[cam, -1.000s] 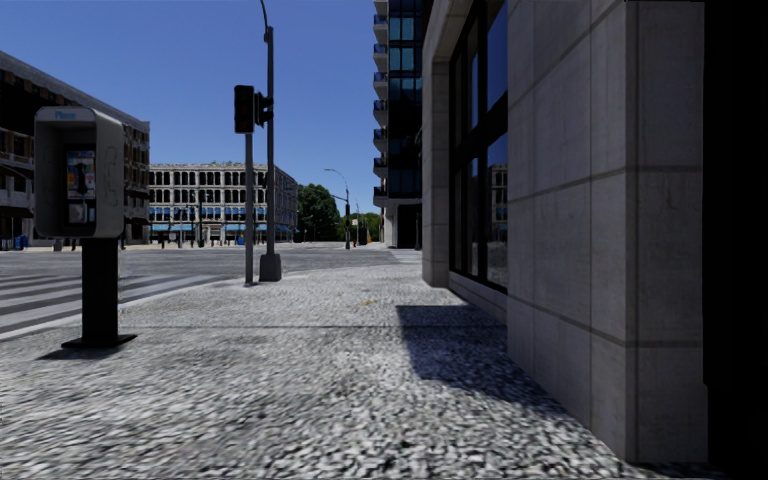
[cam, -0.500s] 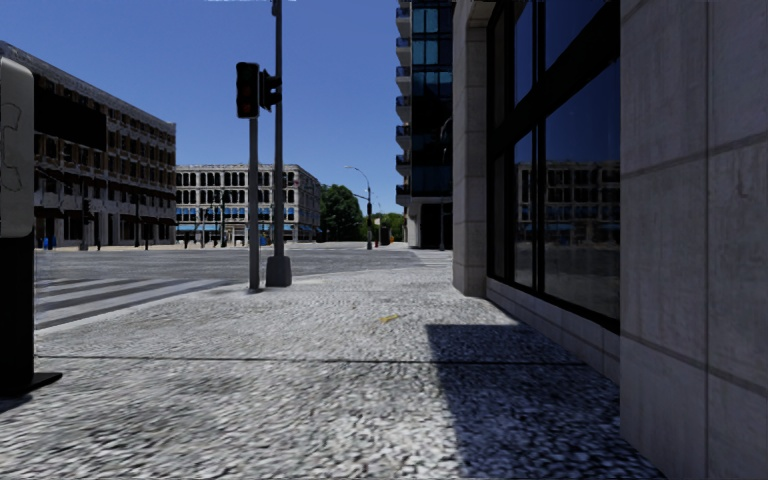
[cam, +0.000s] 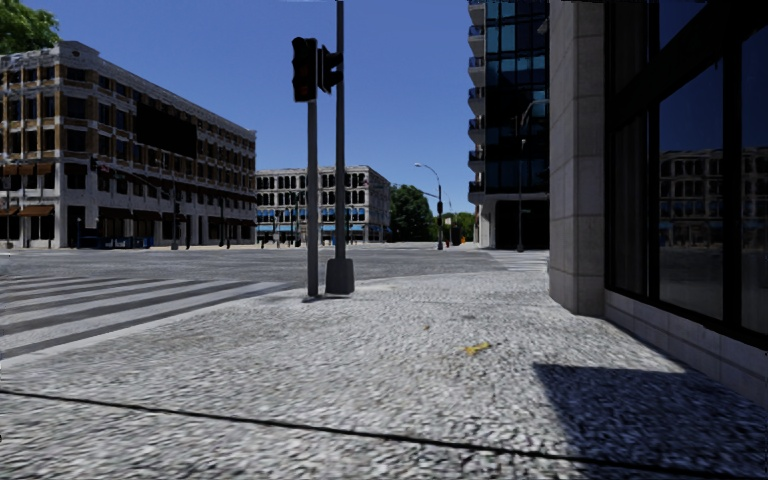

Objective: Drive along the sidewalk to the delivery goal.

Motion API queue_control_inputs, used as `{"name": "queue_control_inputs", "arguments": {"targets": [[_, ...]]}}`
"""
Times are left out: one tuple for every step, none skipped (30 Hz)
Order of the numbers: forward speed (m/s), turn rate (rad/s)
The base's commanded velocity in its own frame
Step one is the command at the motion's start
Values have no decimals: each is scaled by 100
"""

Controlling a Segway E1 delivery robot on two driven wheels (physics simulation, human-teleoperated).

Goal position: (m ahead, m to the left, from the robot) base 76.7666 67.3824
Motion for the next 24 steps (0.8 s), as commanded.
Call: {"name": "queue_control_inputs", "arguments": {"targets": [[200, 56], [200, 57], [200, 57], [200, 57], [200, 58], [200, 58], [200, 58], [200, 58], [200, 58], [200, 58], [200, 58], [200, 58], [200, 58], [200, 58], [200, 58], [200, 58], [200, 58], [200, 59], [200, 59], [200, 59], [200, 59], [200, 59], [200, 59], [200, 59]]}}
